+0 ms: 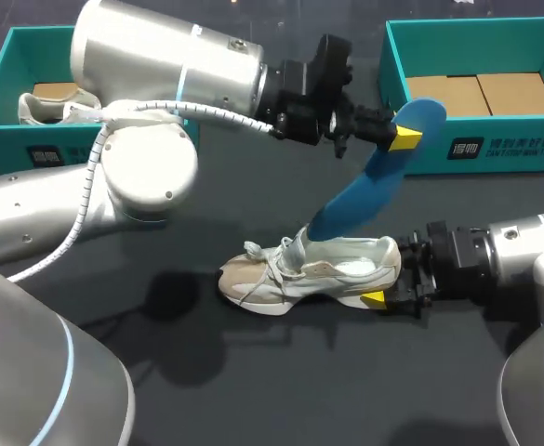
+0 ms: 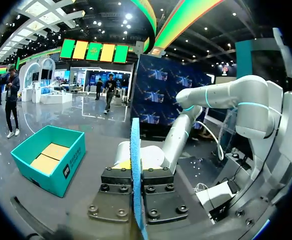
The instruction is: Take the shoe out of the shoebox, open the shoe tongue, remove and reinsert the insole, then place the shoe into the shoebox
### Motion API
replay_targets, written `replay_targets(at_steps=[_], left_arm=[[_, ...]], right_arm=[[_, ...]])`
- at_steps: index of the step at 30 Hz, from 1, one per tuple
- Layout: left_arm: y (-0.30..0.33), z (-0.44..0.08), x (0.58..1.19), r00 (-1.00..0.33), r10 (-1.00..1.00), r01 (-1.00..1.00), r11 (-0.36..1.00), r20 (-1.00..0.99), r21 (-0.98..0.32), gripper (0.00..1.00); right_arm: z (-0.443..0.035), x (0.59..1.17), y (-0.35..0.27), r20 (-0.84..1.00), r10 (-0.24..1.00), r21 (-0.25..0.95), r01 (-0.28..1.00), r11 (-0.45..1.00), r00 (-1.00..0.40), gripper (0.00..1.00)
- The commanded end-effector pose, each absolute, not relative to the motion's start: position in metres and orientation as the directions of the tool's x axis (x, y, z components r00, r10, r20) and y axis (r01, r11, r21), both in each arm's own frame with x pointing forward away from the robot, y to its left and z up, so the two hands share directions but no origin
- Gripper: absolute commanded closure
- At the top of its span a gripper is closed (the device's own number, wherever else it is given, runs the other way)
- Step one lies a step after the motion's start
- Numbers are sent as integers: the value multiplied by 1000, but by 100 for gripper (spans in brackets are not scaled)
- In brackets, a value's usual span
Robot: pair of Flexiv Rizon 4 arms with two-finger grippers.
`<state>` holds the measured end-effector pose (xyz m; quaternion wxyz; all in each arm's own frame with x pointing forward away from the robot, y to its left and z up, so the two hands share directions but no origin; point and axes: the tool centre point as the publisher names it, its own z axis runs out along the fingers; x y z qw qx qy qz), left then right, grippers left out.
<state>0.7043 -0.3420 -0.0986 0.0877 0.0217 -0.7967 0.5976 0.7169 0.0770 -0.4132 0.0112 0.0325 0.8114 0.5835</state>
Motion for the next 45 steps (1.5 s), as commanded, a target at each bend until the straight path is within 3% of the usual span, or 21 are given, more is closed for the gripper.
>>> replay_targets(at_steps=[1,11,26,45], left_arm=[[-340,-98,704,-984,70,-139,287,165,-948,100],[-297,-83,664,-943,40,-325,102,331,-940,100],[-295,-83,660,-946,34,-319,101,323,-942,100],[-257,-67,639,-928,4,-374,-10,374,-928,100]], right_arm=[[-412,716,77,21,66,946,41,322,-998,100],[-412,716,77,21,66,946,41,322,-998,100],[-412,716,77,21,66,946,41,322,-998,100],[-412,716,77,21,66,946,41,322,-998,100]])
